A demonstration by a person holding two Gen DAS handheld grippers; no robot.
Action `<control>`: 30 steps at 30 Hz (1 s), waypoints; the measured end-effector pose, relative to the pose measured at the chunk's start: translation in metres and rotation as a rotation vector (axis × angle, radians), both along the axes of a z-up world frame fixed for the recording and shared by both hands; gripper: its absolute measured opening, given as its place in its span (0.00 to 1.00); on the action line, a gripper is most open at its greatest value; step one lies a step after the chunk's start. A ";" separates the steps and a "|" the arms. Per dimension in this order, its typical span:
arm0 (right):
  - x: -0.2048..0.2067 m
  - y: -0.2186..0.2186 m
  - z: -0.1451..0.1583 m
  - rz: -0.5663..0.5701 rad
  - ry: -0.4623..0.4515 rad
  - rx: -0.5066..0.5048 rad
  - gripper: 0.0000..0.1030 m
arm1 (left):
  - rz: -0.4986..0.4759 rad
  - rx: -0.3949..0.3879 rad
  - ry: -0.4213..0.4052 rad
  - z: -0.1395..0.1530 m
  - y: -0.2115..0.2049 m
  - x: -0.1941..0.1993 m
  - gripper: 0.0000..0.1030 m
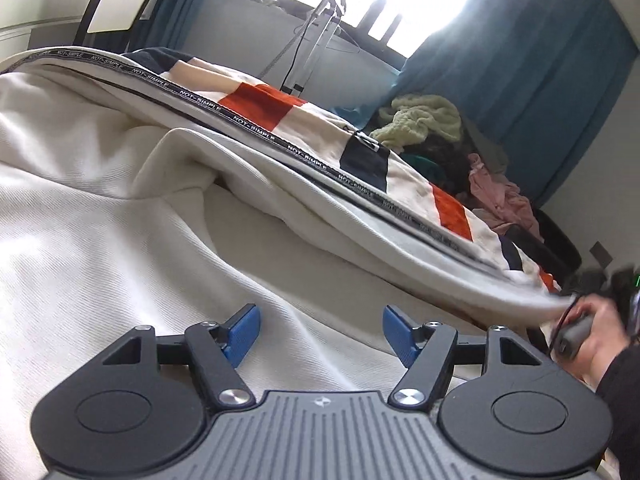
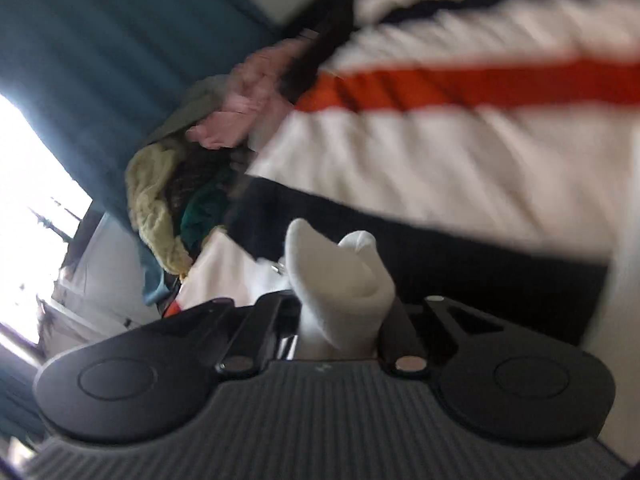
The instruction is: Fold clothes
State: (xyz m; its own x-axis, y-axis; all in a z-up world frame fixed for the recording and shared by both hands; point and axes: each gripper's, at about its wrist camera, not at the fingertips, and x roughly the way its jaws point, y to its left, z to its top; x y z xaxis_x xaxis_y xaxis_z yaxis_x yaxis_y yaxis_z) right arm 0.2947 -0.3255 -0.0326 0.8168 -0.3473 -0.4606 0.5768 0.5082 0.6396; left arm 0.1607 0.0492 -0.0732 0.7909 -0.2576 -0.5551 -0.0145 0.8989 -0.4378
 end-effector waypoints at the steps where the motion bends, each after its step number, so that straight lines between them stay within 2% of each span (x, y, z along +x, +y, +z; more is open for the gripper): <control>1: 0.005 0.000 0.013 0.009 -0.007 -0.029 0.11 | -0.001 -0.002 -0.004 0.001 0.000 0.000 0.67; 5: 0.034 0.010 0.089 0.037 -0.051 -0.173 0.11 | -0.003 -0.002 -0.028 0.004 0.001 -0.003 0.67; 8: 0.054 0.010 0.145 0.054 -0.096 -0.285 0.11 | -0.005 0.027 -0.059 0.007 -0.003 -0.005 0.67; 11: 0.051 0.010 0.168 0.051 -0.106 -0.379 0.11 | -0.021 0.027 -0.056 0.006 -0.005 -0.004 0.67; 13: 0.042 0.001 0.156 0.038 -0.096 -0.398 0.11 | -0.023 0.024 -0.058 0.006 -0.006 -0.004 0.67; 15: 0.027 -0.015 0.125 0.009 -0.035 -0.382 0.11 | -0.025 0.021 -0.062 0.007 -0.006 -0.005 0.67; 20: -0.018 -0.056 0.003 -0.036 0.191 -0.233 0.11 | -0.044 0.063 -0.102 0.008 -0.013 -0.012 0.68; 21: -0.029 -0.061 -0.021 -0.042 0.216 -0.195 0.11 | -0.052 0.080 -0.114 0.009 -0.016 -0.013 0.69; 23: -0.049 -0.068 -0.051 -0.048 0.201 -0.129 0.11 | -0.057 0.102 -0.132 0.009 -0.019 -0.015 0.69; 25: -0.057 -0.073 -0.055 -0.038 0.164 -0.095 0.11 | -0.059 0.136 -0.128 0.008 -0.025 -0.014 0.69; 28: -0.056 -0.080 -0.033 0.004 0.127 -0.091 0.11 | -0.062 0.156 -0.119 0.006 -0.029 -0.014 0.69; 30: -0.062 -0.081 -0.016 0.042 0.068 -0.115 0.11 | -0.063 0.167 -0.116 0.008 -0.031 -0.015 0.69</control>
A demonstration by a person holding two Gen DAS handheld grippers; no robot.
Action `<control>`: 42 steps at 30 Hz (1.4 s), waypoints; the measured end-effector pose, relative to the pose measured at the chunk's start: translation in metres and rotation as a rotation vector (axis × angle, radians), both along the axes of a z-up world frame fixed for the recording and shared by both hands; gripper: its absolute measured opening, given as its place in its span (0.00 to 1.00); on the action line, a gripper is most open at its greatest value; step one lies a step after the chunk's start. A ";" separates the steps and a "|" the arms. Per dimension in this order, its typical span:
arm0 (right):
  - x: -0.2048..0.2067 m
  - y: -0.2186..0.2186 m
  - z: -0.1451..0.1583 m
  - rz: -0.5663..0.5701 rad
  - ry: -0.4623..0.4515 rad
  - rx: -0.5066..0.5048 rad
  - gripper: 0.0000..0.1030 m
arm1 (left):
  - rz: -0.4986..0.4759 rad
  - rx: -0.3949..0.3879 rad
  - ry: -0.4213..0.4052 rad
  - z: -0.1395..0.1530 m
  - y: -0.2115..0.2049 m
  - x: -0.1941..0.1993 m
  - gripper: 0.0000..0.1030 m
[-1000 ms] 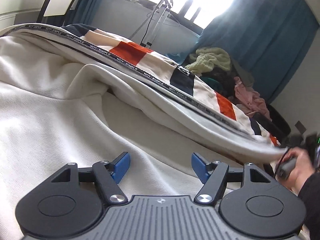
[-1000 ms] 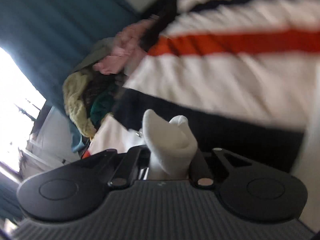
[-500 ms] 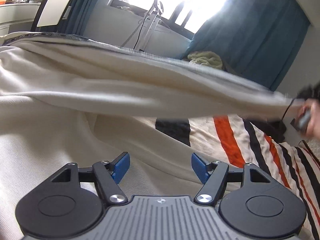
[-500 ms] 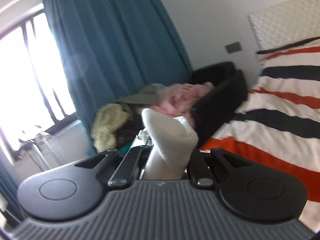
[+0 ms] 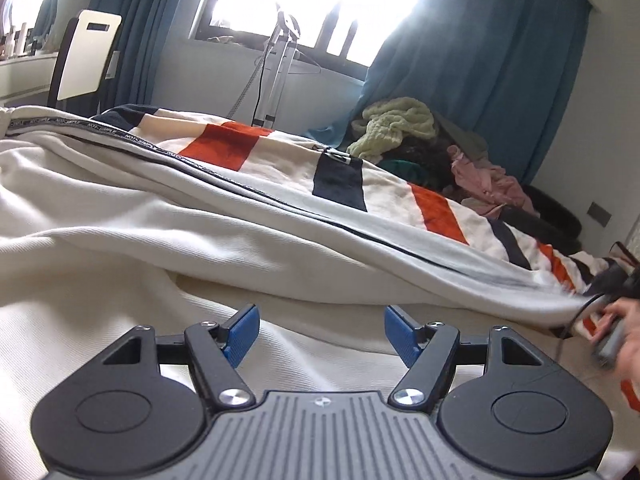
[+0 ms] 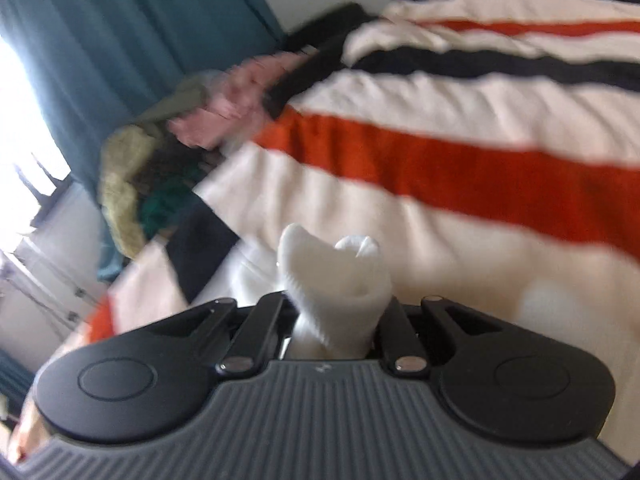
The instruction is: Fold clothes
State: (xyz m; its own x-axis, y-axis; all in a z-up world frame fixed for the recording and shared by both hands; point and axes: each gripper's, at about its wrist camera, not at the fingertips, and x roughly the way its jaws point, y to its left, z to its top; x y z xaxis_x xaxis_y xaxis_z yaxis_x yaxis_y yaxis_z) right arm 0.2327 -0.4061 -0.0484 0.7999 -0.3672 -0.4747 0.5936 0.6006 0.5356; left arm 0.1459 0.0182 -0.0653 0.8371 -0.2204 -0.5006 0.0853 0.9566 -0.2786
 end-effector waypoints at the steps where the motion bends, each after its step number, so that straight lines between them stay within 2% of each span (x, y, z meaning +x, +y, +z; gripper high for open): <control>1: -0.002 0.000 0.004 0.020 -0.010 -0.016 0.11 | 0.000 0.002 0.003 0.000 0.000 0.000 0.69; 4: -0.008 -0.006 0.001 0.058 0.002 -0.042 0.11 | 0.007 0.025 -0.014 0.005 0.005 -0.006 0.69; 7: -0.021 -0.017 -0.024 0.074 0.029 0.027 0.11 | 0.044 0.063 -0.048 0.011 0.009 -0.008 0.69; 10: -0.026 -0.024 -0.045 0.162 0.077 0.068 0.16 | 0.060 0.061 -0.082 0.019 0.016 -0.014 0.76; 12: -0.027 -0.027 -0.039 0.220 0.104 0.095 0.22 | 0.063 0.074 -0.107 0.025 0.017 -0.018 0.79; 13: -0.027 -0.027 -0.036 0.249 0.119 0.109 0.33 | 0.053 0.078 -0.116 0.029 0.015 -0.020 0.79; 14: -0.028 -0.024 -0.028 0.281 0.134 0.105 0.52 | 0.042 0.082 -0.125 0.032 0.014 -0.022 0.79; 15: -0.029 -0.019 -0.019 0.314 0.149 0.095 0.63 | 0.034 0.095 -0.136 0.035 0.012 -0.025 0.80; 16: -0.031 -0.014 -0.011 0.347 0.164 0.086 0.81 | 0.027 0.109 -0.147 0.037 0.009 -0.028 0.80; 17: -0.034 -0.006 -0.001 0.375 0.173 0.059 0.88 | 0.019 0.123 -0.158 0.040 0.006 -0.031 0.80; 23: -0.075 0.054 0.051 0.512 0.192 -0.106 0.88 | -0.054 0.183 -0.200 0.051 -0.006 -0.064 0.81; 26: -0.107 0.089 0.074 0.577 0.160 -0.181 0.88 | -0.087 0.243 -0.217 0.058 -0.011 -0.081 0.81; 30: -0.157 0.130 0.094 0.676 0.084 -0.209 0.88 | -0.075 0.315 -0.246 0.064 -0.001 -0.115 0.84; 35: -0.205 0.163 0.096 0.770 0.032 -0.298 0.88 | -0.024 0.233 -0.184 0.070 0.029 -0.135 0.85; 38: -0.210 0.164 0.089 0.794 0.082 -0.319 0.88 | 0.065 0.168 -0.100 0.071 0.054 -0.139 0.87; 39: -0.209 0.160 0.086 0.770 0.104 -0.322 0.88 | 0.098 0.142 -0.067 0.071 0.063 -0.140 0.88; 42: -0.205 0.138 0.079 0.643 0.165 -0.285 0.88 | 0.212 -0.001 0.033 0.070 0.103 -0.143 0.88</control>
